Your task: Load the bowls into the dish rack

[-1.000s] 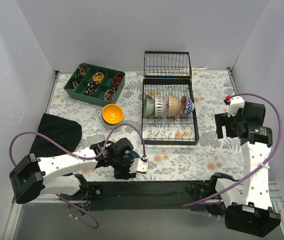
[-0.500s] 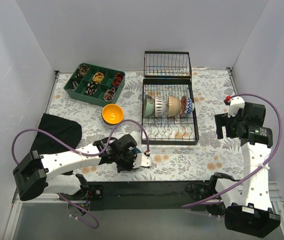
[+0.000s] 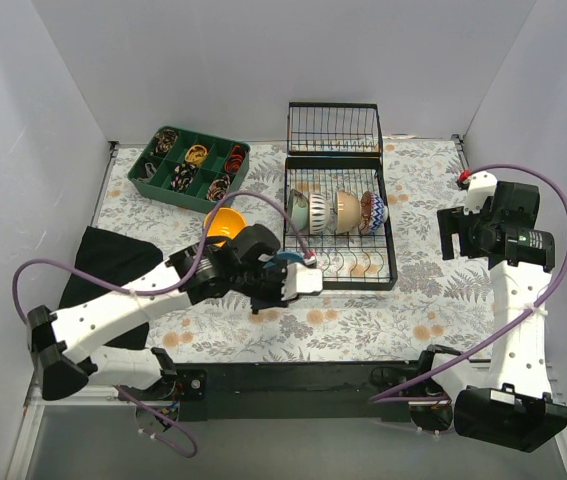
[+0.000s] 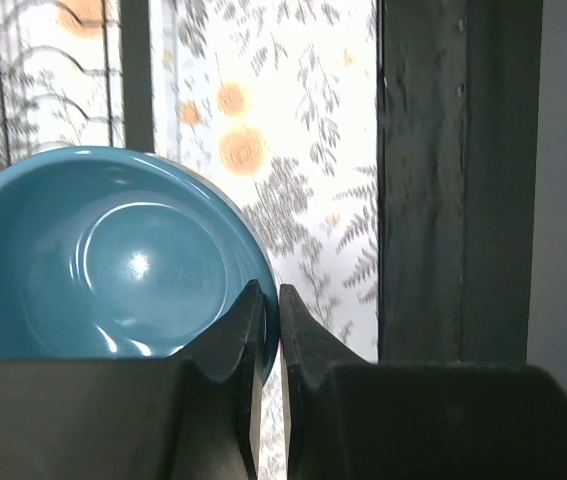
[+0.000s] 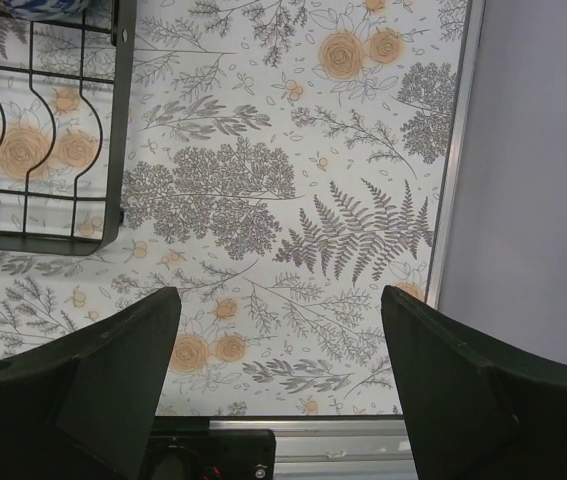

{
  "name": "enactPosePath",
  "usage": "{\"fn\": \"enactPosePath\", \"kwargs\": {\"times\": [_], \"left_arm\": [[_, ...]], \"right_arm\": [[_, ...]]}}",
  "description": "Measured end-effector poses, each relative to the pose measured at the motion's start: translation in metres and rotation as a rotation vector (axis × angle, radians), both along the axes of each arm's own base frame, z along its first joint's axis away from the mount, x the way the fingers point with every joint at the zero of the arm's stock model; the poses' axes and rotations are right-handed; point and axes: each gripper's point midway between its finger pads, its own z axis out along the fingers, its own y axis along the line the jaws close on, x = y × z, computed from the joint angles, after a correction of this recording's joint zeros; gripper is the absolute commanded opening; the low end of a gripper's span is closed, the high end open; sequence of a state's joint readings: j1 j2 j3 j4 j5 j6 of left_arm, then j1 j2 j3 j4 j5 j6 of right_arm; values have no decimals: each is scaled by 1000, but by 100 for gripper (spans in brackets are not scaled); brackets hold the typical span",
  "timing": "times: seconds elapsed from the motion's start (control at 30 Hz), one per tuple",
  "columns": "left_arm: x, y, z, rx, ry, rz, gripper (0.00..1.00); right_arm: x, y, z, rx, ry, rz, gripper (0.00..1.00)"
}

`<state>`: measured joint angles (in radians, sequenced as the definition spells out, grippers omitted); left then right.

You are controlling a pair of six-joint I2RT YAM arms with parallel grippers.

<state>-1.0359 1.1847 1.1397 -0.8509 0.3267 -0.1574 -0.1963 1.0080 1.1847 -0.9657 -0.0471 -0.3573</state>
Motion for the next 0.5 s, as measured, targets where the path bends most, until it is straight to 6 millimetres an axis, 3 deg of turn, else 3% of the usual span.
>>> {"fn": "enactPosePath", "kwargs": {"times": [0.27,0.37,0.5], "left_arm": [[38,-88,16,-124,119,98,0],[47,-111,18,-229,174,156,0],[59,-137,26,-403,237,243,0]], "right_arm": [[3,16,1,128,-12,-43,89],[5,17,5,150,-20,-66,89],[11,12,24,147,-73,-102,89]]}}
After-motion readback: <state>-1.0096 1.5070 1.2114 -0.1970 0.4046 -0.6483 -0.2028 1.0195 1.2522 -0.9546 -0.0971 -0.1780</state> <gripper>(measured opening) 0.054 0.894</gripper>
